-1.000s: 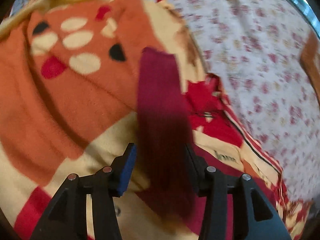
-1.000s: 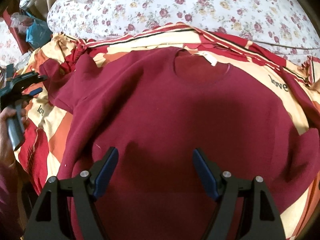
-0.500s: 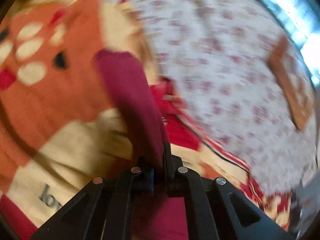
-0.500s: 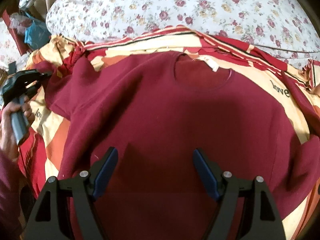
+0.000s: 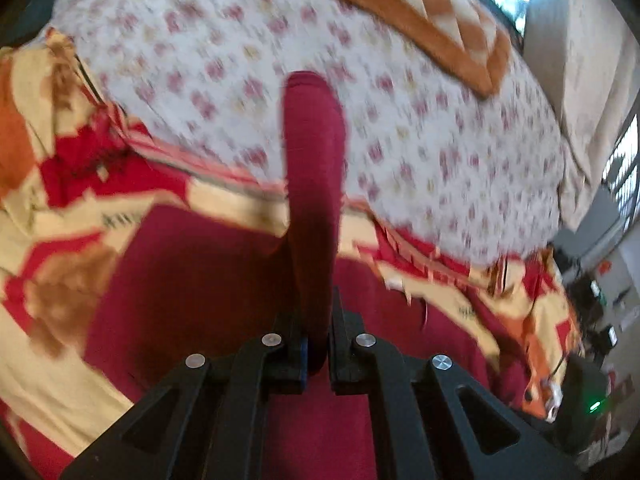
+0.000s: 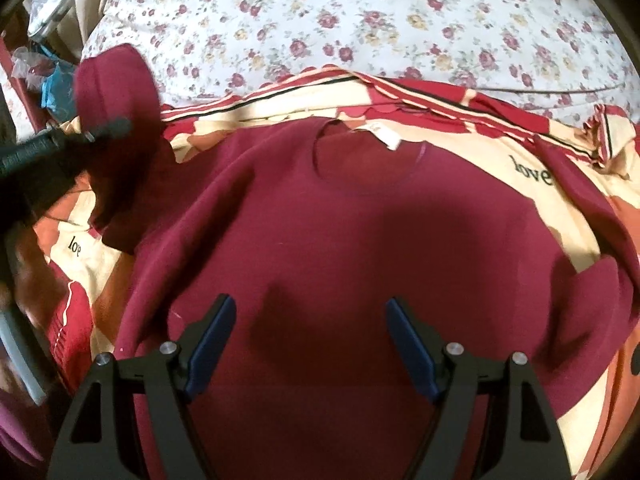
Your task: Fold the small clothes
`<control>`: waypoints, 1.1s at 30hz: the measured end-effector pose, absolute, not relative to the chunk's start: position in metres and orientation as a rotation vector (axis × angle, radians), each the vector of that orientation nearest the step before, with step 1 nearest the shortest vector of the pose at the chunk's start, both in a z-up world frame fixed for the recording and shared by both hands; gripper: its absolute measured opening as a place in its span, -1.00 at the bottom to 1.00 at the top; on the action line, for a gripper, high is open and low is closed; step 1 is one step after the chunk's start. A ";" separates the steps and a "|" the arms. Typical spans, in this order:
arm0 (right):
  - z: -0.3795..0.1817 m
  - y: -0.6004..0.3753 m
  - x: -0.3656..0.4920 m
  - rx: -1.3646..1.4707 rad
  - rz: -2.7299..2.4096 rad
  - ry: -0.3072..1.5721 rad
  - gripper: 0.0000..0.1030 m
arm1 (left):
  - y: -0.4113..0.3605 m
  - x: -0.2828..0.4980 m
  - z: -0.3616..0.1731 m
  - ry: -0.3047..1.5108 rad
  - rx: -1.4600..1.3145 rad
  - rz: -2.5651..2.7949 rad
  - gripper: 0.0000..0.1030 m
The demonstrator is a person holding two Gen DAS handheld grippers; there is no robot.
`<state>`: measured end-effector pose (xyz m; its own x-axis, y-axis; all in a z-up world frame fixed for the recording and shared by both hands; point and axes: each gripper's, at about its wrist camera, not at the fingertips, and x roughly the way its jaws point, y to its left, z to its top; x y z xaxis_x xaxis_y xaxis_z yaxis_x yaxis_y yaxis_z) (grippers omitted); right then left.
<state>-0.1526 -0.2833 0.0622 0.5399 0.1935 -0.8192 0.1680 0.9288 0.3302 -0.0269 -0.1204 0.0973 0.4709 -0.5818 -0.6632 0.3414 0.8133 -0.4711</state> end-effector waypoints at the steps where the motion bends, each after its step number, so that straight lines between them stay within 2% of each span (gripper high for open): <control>1: 0.061 -0.286 -0.153 0.399 0.010 1.009 0.57 | -0.130 -0.030 0.088 0.953 -0.291 -0.587 -1.00; 6: 0.057 -0.294 -0.154 0.411 -0.009 1.018 0.57 | -0.154 -0.040 0.059 1.070 -0.245 -0.589 -0.99; 7: 0.057 -0.295 -0.154 0.410 -0.010 1.018 0.57 | -0.153 -0.046 0.061 1.067 -0.230 -0.598 -0.91; 10: 0.061 -0.298 -0.150 0.404 0.006 1.007 0.57 | -0.135 -0.060 0.078 1.034 -0.217 -0.619 -0.76; 14: 0.067 -0.304 -0.141 0.431 0.021 0.974 0.57 | -0.090 -0.078 0.095 0.922 -0.149 -0.424 -0.69; 17: 0.069 -0.307 -0.131 0.465 0.035 0.961 0.57 | -0.058 -0.079 0.090 0.886 -0.133 -0.272 -0.69; 20: 0.068 -0.309 -0.124 0.513 0.065 0.954 0.57 | -0.039 -0.067 0.071 0.930 -0.174 -0.226 -0.69; 28: 0.052 -0.303 -0.073 0.449 0.043 0.951 0.57 | -0.030 -0.053 0.042 0.965 -0.251 -0.227 -0.69; 29: 0.047 -0.301 -0.062 0.440 0.049 0.958 0.48 | -0.030 -0.053 0.042 0.961 -0.257 -0.226 -0.69; 32: 0.036 -0.290 -0.043 0.405 0.098 0.980 -0.61 | -0.027 -0.053 0.042 0.950 -0.264 -0.221 -0.69; 33: 0.038 -0.285 -0.042 0.362 0.073 0.982 -0.88 | -0.026 -0.052 0.042 0.950 -0.268 -0.219 -0.69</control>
<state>-0.0424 -0.2853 0.0381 0.5579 0.2223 -0.7996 0.1017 0.9379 0.3318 -0.0524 -0.0255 0.0419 0.5640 -0.3005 -0.7692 0.0669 0.9450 -0.3202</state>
